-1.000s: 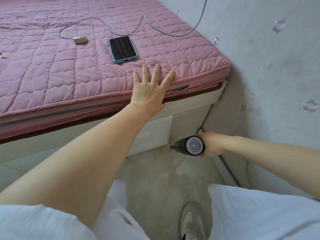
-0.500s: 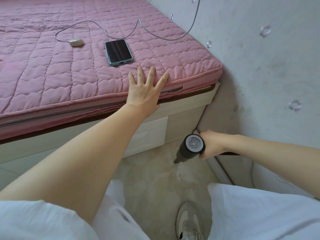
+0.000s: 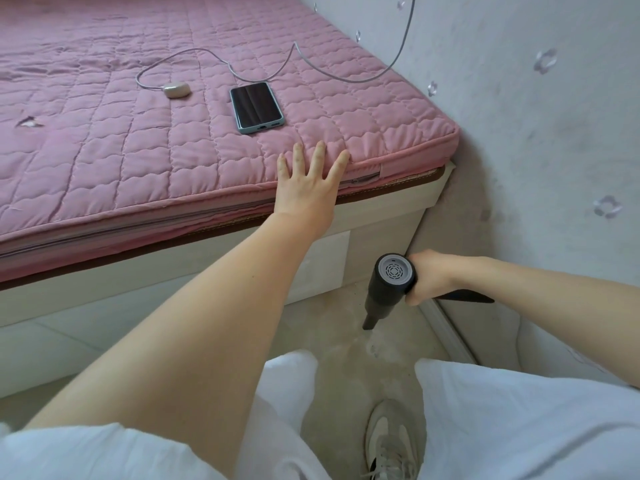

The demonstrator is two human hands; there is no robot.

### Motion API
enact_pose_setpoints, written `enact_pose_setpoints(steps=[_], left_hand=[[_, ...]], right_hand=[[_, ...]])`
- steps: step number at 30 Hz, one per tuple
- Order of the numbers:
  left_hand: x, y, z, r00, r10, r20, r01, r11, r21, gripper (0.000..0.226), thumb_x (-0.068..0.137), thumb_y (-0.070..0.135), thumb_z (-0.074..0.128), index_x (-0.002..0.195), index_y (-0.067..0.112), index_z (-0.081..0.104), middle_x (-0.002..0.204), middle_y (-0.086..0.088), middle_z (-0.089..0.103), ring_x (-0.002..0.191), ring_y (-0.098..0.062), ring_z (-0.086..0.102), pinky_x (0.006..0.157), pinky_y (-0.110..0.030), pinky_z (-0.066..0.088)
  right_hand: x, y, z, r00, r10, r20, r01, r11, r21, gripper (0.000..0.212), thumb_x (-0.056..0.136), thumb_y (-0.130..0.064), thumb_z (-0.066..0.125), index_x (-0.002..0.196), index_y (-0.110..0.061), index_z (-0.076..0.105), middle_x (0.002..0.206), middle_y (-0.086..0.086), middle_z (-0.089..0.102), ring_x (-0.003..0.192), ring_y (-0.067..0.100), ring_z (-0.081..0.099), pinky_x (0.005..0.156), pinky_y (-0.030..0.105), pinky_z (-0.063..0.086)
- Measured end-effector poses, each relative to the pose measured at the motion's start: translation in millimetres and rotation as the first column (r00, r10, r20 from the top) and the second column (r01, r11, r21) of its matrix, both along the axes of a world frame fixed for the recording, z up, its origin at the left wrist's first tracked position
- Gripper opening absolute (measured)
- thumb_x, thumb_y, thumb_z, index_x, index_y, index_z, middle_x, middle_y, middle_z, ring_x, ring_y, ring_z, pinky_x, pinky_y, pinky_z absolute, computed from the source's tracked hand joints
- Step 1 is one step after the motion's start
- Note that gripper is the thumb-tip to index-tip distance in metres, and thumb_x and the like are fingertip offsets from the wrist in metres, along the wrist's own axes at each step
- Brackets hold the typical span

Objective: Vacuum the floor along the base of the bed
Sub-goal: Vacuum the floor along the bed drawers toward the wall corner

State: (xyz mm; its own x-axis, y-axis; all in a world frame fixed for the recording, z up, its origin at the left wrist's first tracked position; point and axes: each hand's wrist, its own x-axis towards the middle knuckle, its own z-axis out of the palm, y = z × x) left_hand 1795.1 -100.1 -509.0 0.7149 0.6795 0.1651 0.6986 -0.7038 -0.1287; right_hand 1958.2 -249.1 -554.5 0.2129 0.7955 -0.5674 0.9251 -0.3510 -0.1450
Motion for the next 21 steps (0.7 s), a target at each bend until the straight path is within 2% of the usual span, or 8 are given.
enact_pose_setpoints(steps=[6,11,14,18,21], left_hand=[[-6,1,0,1.0,-0.029,0.007,0.029,1.0,0.012,0.082,0.094,0.018,0.049,0.154,0.03,-0.006,0.162,-0.01,-0.002,0.148,-0.044,-0.003,0.119,-0.059,0.007],[-9,2,-1,0.998,-0.052,0.018,0.051,0.998,0.04,0.083,0.093,0.022,0.052,0.154,0.028,-0.003,0.161,-0.012,0.0,0.147,-0.045,0.0,0.118,-0.059,0.009],[-10,4,-3,0.997,-0.07,0.018,0.068,0.995,0.078,0.084,0.092,0.025,0.053,0.154,0.028,-0.003,0.161,-0.013,0.001,0.147,-0.045,0.002,0.118,-0.059,0.01],[-8,7,-3,0.997,-0.082,0.008,0.081,0.992,0.101,0.083,0.092,0.029,0.054,0.154,0.028,-0.002,0.161,-0.013,0.001,0.146,-0.046,0.003,0.118,-0.06,0.01],[-4,12,-4,0.996,-0.089,0.007,0.088,0.99,0.107,0.087,0.091,0.033,0.057,0.154,0.028,-0.002,0.162,-0.013,0.0,0.146,-0.046,0.003,0.117,-0.062,0.011]], right_hand=[[6,-1,-5,1.0,-0.026,-0.014,0.026,0.999,0.019,0.024,0.069,-0.027,0.072,0.086,-0.015,0.061,0.089,0.006,0.067,0.076,0.019,0.059,0.064,0.026,0.047],[9,1,-8,0.989,-0.108,-0.104,0.113,0.993,0.039,0.018,0.07,-0.023,0.073,0.079,-0.019,0.058,0.081,0.002,0.061,0.074,0.017,0.057,0.065,0.026,0.047],[10,0,-14,0.959,-0.188,-0.212,0.21,0.974,0.087,0.018,0.072,-0.017,0.072,0.073,-0.023,0.055,0.075,-0.003,0.058,0.075,0.016,0.056,0.063,0.023,0.044],[12,-2,-26,0.886,-0.283,-0.369,0.339,0.936,0.096,0.018,0.075,-0.01,0.069,0.076,-0.023,0.057,0.073,-0.003,0.059,0.074,0.013,0.057,0.065,0.021,0.046],[13,-2,-36,0.846,-0.339,-0.412,0.42,0.899,0.122,0.017,0.075,-0.008,0.068,0.074,-0.021,0.058,0.071,-0.003,0.059,0.07,0.011,0.056,0.062,0.019,0.043]])
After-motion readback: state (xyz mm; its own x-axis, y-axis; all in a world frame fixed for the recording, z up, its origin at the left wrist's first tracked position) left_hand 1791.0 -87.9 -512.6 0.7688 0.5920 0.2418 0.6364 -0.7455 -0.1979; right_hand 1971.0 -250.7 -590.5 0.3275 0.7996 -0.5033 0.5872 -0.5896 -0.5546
